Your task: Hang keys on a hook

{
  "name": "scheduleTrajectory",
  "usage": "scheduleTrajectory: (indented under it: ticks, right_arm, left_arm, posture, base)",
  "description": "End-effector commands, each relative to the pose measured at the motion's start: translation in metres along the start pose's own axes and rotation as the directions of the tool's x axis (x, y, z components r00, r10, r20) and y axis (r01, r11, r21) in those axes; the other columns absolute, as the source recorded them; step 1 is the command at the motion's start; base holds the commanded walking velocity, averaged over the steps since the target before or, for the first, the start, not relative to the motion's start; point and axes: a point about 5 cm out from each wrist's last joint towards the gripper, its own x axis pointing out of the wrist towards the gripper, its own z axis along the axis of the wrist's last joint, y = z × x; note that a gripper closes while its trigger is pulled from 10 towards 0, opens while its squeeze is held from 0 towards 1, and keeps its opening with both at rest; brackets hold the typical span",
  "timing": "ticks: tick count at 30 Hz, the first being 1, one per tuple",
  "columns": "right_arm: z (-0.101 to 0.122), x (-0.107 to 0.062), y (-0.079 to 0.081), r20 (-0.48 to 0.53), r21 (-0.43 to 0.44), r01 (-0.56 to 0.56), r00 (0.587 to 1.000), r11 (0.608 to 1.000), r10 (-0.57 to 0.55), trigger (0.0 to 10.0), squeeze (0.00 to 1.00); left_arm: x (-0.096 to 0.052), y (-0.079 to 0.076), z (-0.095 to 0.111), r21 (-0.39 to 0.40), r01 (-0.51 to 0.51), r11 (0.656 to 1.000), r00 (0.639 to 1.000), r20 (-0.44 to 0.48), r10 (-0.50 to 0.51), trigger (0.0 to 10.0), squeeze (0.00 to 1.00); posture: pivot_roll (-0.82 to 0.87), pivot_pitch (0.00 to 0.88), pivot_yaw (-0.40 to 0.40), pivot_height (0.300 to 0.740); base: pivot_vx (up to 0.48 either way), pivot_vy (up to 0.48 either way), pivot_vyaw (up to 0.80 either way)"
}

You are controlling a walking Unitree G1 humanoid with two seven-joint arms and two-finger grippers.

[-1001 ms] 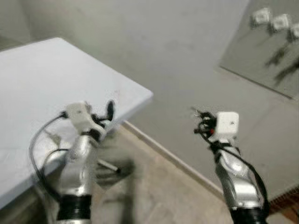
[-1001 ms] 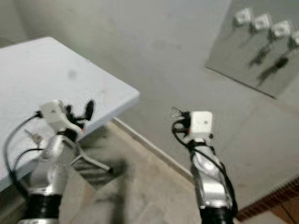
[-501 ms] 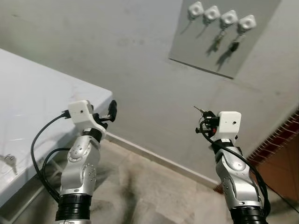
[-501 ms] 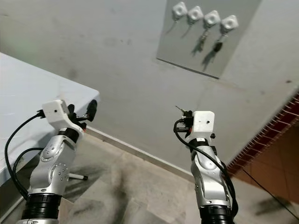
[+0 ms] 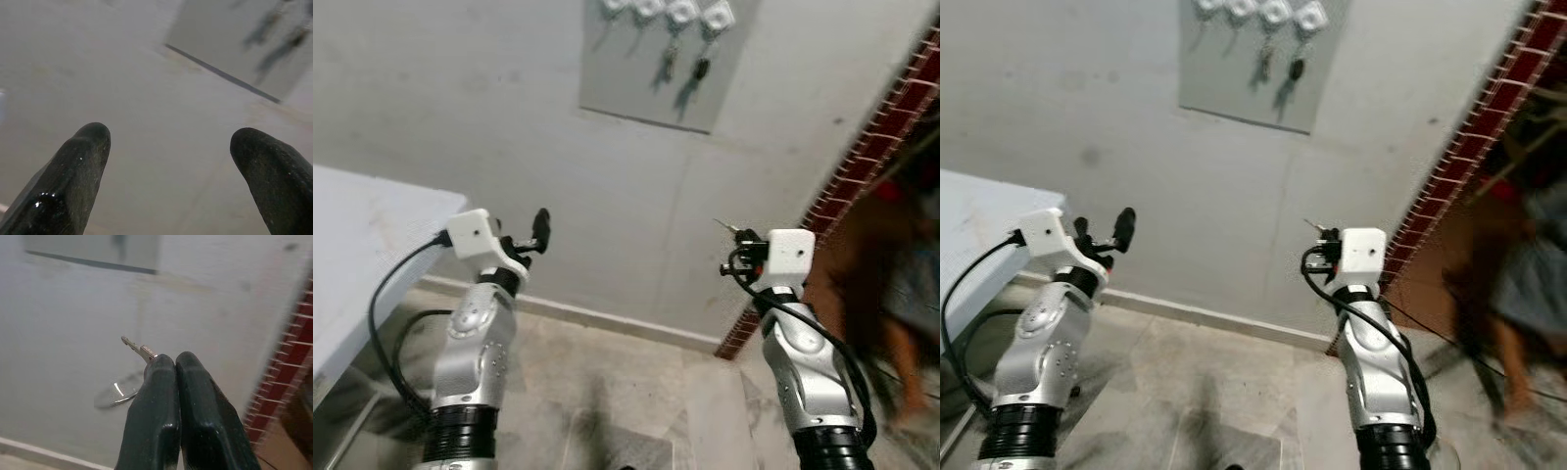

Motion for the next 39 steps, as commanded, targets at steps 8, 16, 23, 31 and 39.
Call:
scheduleTrajectory:
  ticks: [8,16,23,31,39]
  right_arm:
    - [0.005,-0.001,0.002,0.043,0.019,-0.006,0.999,1.0,0.005,10.0,0.0]
    - [0.001,-0.006,0.003,0.048,0.038,0.027,0.998,0.999,-0.029,10.0,0.0]
    - [-0.003,-0.012,0.005,0.047,0.053,0.041,0.998,0.998,-0.044,10.0,0.0]
    - [-0.004,-0.017,0.004,0.051,0.057,0.064,0.996,0.996,-0.067,10.0,0.0]
    - [-0.004,-0.021,0.0,0.057,0.055,0.09,0.994,0.994,-0.093,10.0,0.0]
  left_arm:
    - [0.001,0.0,0.002,0.031,-0.009,0.999,1.0,-0.009,0.009,10.0,0.0]
    - [0.002,-0.007,-0.002,0.052,0.031,0.998,0.999,-0.038,-0.029,10.0,0.0]
    - [0.005,-0.006,0.003,0.057,0.051,0.997,0.998,-0.033,-0.049,10.0,0.0]
    - [0.007,-0.008,0.002,0.055,0.073,0.996,0.996,-0.052,-0.07,10.0,0.0]
    - [0.01,-0.012,0.001,0.065,0.108,0.992,0.992,-0.069,-0.103,10.0,0.0]
  posture:
    - [0.05,0.043,-0.055,0.732]
    - [0.04,0.043,-0.017,0.732]
    - [0.03,0.043,0.008,0.732]
    - [0.01,0.043,0.034,0.732]
    - [0.0,0.047,0.061,0.732]
  base:
    - [0.0,0.0,-0.17]
    - [0.0,0.0,0.0]
    - [0.0,0.0,0.0]
    - [0.0,0.0,0.0]
    - [0.0,0.0,0.0]
